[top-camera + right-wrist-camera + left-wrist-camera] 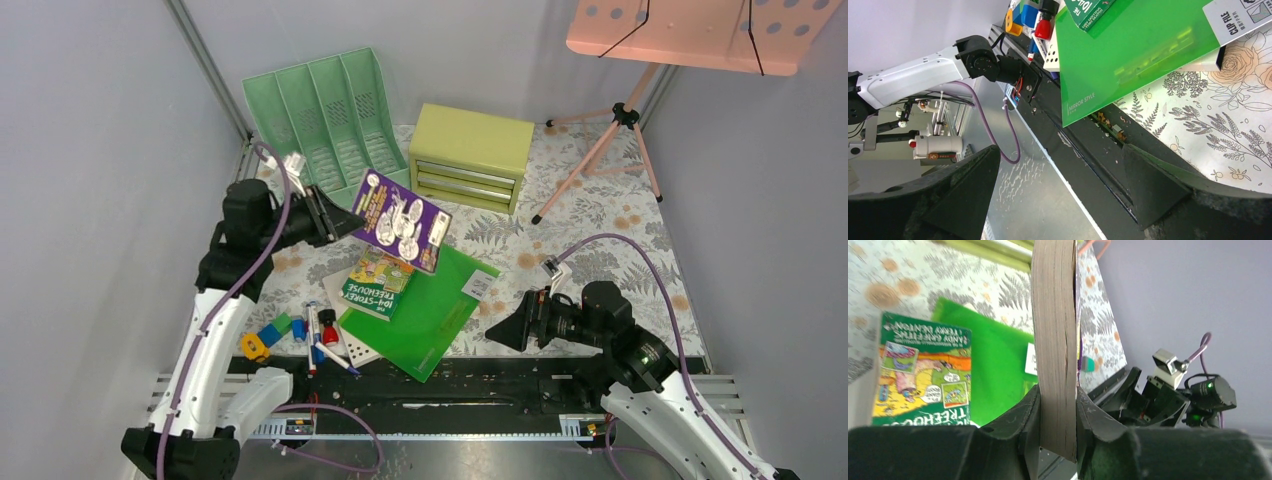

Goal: Organize the desk
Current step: Pick up the book from the center of the board.

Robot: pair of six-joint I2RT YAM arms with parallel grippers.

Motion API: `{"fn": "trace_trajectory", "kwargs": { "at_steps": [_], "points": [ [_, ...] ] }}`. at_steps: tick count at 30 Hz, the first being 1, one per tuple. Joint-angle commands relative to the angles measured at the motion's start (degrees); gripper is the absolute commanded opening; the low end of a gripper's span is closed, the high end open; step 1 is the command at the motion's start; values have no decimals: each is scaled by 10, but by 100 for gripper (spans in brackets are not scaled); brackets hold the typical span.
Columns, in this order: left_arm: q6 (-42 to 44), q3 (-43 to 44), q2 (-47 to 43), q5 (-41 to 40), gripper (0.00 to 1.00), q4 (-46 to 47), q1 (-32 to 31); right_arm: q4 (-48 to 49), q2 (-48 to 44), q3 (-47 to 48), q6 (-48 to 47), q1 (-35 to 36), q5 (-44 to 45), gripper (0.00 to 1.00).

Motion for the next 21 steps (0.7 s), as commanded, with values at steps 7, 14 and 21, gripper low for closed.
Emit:
{"fn": "trace_trajectory", "kwargs": {
  "at_steps": [7, 14, 21],
  "points": [
    [47, 155, 9, -43, 0, -27, 79, 12, -11, -9, 10, 0, 8, 99],
    [126, 249, 35, -184, 0, -111, 80, 12, -27, -24, 20, 0, 16, 99],
    [176, 317, 58, -289, 0, -164, 80, 3, -27, -24, 21, 0, 24, 100]
  ]
}}
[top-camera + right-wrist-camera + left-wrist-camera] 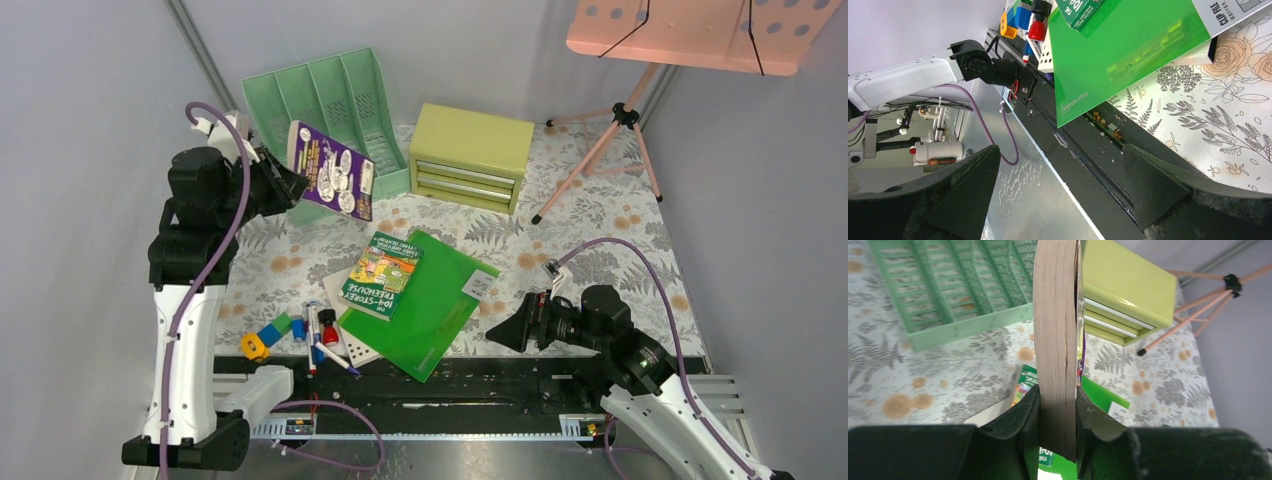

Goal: Organize the desk
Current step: Pick up the book from the center of the board.

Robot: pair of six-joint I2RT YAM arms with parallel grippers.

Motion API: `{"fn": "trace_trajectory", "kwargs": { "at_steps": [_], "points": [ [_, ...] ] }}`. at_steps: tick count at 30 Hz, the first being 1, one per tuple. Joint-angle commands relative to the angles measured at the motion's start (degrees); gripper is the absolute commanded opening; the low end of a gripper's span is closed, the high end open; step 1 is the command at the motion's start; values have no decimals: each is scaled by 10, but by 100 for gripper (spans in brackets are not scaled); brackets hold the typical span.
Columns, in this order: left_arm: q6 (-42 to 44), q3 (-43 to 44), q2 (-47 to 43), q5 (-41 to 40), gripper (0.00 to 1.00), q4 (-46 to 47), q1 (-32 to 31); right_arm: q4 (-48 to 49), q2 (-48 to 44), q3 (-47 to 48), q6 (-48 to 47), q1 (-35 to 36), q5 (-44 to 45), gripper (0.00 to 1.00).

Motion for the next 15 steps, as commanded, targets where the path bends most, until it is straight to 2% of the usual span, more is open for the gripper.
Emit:
{"fn": "trace_trajectory", "kwargs": {
  "at_steps": [1, 6, 15],
  "points": [
    [42, 65, 9, -93, 0, 7, 4, 4, -4, 0, 5, 0, 14, 99],
    [60, 91, 36, -126, 0, -20, 4, 6, 2, 0, 3, 0, 12, 99],
    [90, 89, 77, -191, 0, -29, 4, 25, 1, -1, 14, -1, 11, 99]
  ]
}}
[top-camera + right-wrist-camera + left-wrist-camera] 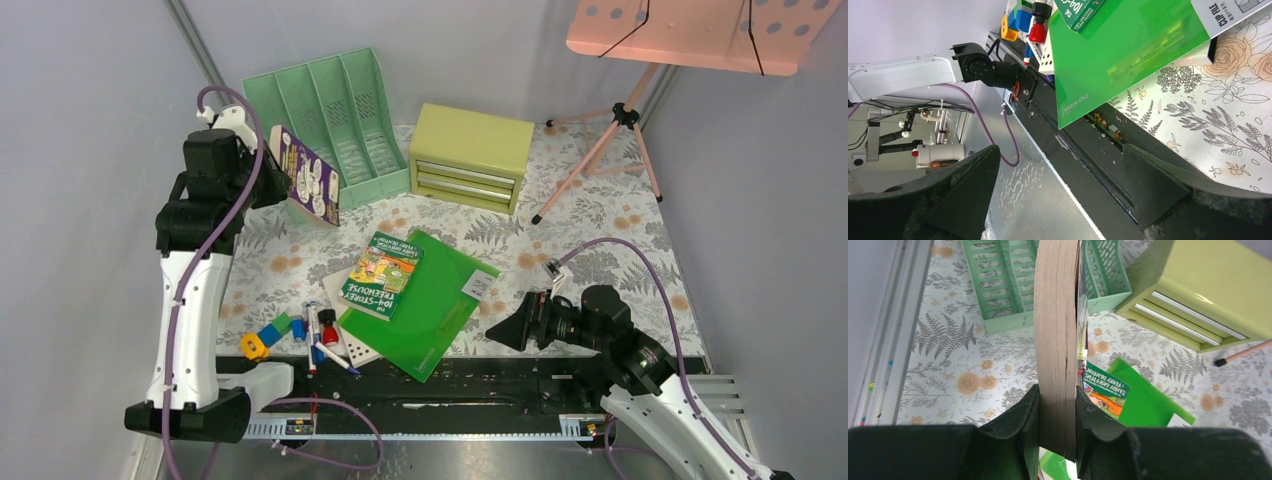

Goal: Organize the desk
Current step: Pick up the book from the center of the board, then place the book in the storage box.

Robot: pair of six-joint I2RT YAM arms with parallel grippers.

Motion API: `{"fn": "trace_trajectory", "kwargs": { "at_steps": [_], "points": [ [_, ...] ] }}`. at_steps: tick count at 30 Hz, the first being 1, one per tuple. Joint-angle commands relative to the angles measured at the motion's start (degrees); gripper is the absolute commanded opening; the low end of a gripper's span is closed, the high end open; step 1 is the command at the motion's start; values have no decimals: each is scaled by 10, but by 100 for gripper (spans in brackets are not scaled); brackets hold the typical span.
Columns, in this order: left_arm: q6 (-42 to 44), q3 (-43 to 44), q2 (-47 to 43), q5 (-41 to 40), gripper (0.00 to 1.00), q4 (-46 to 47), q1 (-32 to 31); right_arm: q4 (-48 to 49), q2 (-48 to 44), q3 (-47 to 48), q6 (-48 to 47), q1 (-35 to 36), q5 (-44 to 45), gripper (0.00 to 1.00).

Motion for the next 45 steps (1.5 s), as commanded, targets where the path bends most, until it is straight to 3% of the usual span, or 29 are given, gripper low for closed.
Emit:
{"fn": "trace_trajectory", "kwargs": {
  "at_steps": [1, 17, 26, 45],
  "points": [
    [21, 25, 12, -52, 0, 50, 4, 23, 1, -1, 8, 0, 5, 100],
    [13, 63, 97, -91, 0, 74, 13, 23, 12, 7, 9, 0, 7, 99],
    [22, 85, 124, -164, 0, 91, 29, 22, 3, 0, 21, -1, 7, 100],
    [13, 135, 215, -178, 0, 126, 54, -19, -21, -2, 20, 0, 20, 99]
  ]
}}
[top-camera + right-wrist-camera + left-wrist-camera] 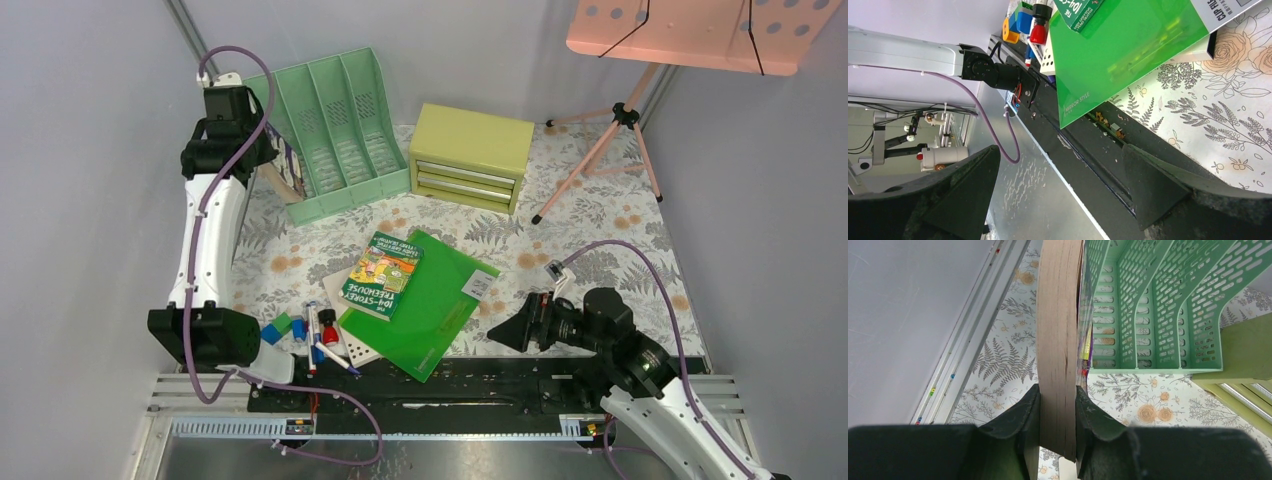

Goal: Organize the desk
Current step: Place the book in the storage box.

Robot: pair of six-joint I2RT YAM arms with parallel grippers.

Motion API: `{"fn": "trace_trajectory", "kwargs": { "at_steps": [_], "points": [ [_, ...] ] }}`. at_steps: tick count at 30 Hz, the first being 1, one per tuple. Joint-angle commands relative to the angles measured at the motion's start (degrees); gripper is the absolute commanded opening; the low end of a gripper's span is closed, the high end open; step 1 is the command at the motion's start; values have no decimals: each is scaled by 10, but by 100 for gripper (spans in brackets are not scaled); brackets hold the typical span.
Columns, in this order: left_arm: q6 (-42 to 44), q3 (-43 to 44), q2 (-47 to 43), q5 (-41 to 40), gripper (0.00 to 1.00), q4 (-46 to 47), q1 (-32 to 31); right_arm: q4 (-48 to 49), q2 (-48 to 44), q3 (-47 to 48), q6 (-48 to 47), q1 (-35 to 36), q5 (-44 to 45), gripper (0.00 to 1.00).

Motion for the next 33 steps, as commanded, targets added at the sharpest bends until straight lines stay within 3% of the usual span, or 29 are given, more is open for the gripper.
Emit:
{"fn": "trace_trajectory", "kwargs": {
  "at_steps": [1, 16, 33],
  "points": [
    [-1, 34, 9, -30, 0, 73, 6, -10, -2, 1, 5, 0, 16, 99],
    [-10, 119, 113, -39, 0, 84, 11, -9, 49, 20, -9, 0, 11, 100],
    [-20, 132, 182, -69, 0, 131, 11, -9, 55, 17, -5, 0, 21, 99]
  ]
}}
